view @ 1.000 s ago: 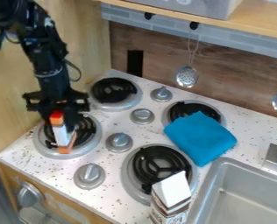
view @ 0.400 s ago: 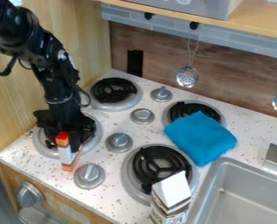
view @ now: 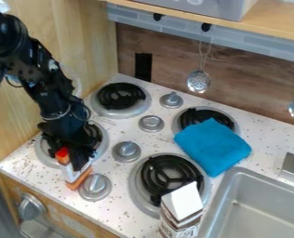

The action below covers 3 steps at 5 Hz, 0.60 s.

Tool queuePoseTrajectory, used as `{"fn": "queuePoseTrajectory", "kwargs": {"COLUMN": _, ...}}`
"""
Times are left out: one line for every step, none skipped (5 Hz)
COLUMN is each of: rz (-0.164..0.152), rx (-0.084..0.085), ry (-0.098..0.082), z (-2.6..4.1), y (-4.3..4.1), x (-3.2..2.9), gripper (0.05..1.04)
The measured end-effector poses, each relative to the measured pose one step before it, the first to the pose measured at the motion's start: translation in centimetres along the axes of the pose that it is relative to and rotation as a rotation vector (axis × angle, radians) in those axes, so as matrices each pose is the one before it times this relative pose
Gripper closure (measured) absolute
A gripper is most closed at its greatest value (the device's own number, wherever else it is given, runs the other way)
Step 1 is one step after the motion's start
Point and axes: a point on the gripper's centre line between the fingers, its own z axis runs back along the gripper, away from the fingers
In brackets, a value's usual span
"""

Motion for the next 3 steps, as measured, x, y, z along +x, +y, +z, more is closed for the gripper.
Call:
{"fn": "queuePoseTrajectory", "kwargs": {"rz": -0.0311, "rx": 0.0013, "ry": -0.0154, "z": 0.205, "y": -0.097, "x": -0.141, "gripper": 0.668}}
{"fn": "queuePoseTrajectory", "kwargs": {"rz": -0.0173, "rx": 0.0113, "ry": -0.0004, "z": 0.109, "y": 0.264, "x": -0.522, "gripper": 0.668}}
{"fn": "queuePoseTrajectory", "kwargs": {"rz": -0.001, "rx": 0.031, "ry": -0.0054, "z": 0.0, "y": 0.591, "x": 0.009, "gripper": 0.668}}
